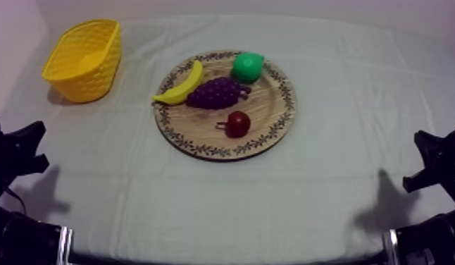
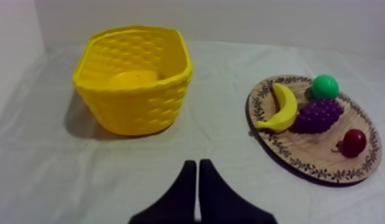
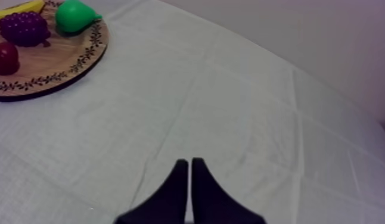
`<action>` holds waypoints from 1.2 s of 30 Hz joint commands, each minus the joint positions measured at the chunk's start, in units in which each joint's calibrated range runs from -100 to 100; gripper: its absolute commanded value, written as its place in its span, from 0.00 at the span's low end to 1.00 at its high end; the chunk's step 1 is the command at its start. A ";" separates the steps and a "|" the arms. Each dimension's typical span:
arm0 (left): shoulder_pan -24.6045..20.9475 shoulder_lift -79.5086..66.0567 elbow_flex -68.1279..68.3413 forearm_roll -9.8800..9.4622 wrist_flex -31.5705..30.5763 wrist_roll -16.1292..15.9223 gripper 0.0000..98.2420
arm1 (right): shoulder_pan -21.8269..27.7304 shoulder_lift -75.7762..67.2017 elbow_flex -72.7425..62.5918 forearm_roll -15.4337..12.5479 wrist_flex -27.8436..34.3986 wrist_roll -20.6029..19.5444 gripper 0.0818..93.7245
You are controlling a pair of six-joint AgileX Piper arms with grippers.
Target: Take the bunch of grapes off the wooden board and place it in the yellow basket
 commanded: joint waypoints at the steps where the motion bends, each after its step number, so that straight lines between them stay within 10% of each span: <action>1: -0.35 6.96 -3.30 2.37 0.01 -3.96 0.00 | -0.02 -0.01 -0.02 0.00 -0.03 0.01 0.00; 16: 0.19 38.09 -31.65 11.98 10.62 -22.25 0.00 | -0.02 -0.01 -0.02 0.00 -0.03 0.01 0.00; 26: 1.49 56.46 -54.16 11.49 27.05 -25.98 0.00 | -0.02 -0.01 -0.02 0.00 -0.03 0.01 0.00; 36: 8.66 71.60 -69.31 5.64 32.22 -23.52 0.00 | -0.02 -0.01 -0.02 0.00 -0.03 0.01 0.00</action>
